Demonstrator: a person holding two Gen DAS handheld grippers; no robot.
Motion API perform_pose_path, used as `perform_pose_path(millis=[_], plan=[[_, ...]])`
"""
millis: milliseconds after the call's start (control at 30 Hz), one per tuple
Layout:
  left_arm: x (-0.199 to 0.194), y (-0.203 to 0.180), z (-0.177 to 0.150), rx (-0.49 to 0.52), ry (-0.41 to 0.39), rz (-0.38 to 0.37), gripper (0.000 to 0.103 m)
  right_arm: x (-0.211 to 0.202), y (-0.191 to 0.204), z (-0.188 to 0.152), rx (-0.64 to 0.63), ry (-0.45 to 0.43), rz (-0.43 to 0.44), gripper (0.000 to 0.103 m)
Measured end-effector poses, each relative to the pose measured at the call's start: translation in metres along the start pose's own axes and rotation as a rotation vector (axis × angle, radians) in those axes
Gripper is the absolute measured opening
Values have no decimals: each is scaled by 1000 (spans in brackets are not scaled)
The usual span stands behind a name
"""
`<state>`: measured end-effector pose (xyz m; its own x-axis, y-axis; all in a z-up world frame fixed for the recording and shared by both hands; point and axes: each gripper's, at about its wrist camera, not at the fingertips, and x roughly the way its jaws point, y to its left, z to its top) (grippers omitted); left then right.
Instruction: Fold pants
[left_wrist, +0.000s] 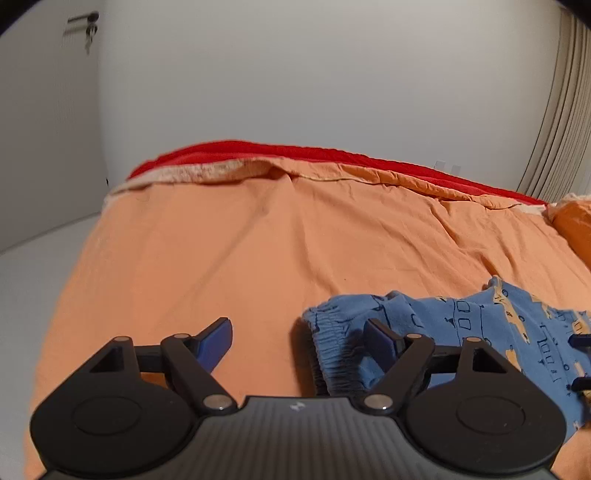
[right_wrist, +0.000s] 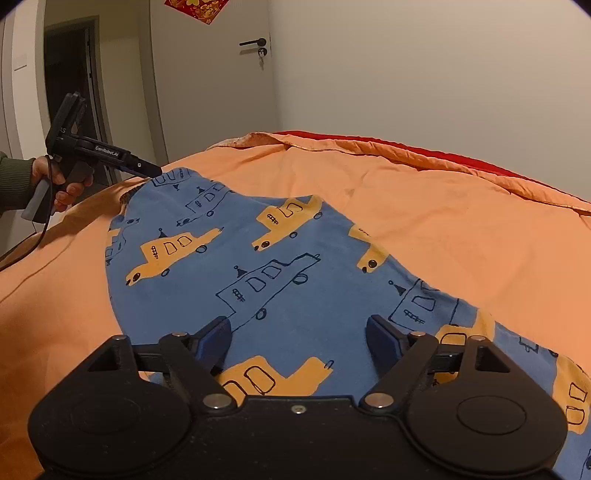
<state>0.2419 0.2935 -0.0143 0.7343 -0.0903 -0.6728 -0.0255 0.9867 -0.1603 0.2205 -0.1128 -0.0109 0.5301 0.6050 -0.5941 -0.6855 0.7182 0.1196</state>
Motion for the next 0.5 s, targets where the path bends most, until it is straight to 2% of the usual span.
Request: perform_pose_path(millis=[67,167,200,233,267,367,433,500], plan=[[12,-2,0,23,19,0,76,2,1,-1,-9,8,-7,85],[26,-13,1,69,37,-9,60,7,6,0,-25,15,-18,90],[28,-16,2,78,46,-20,51,8,7,0,-30,17,-21,91],[29,-20,2,93,52,-22,48,10,9,-1,-39,19,-25,93],[31,-26,3,115,57,-4,48,10,11,-1,-47,21,-27,94],[31,-41,3,200,73,61,40,10,12,-2,-55,19,-33,94],[26,-51,3,213,84,104,16,10,12,-3,-51,15,-34,94],[16,-68,4,251,65,215,4,9,12,-4,-50,12,-36,94]])
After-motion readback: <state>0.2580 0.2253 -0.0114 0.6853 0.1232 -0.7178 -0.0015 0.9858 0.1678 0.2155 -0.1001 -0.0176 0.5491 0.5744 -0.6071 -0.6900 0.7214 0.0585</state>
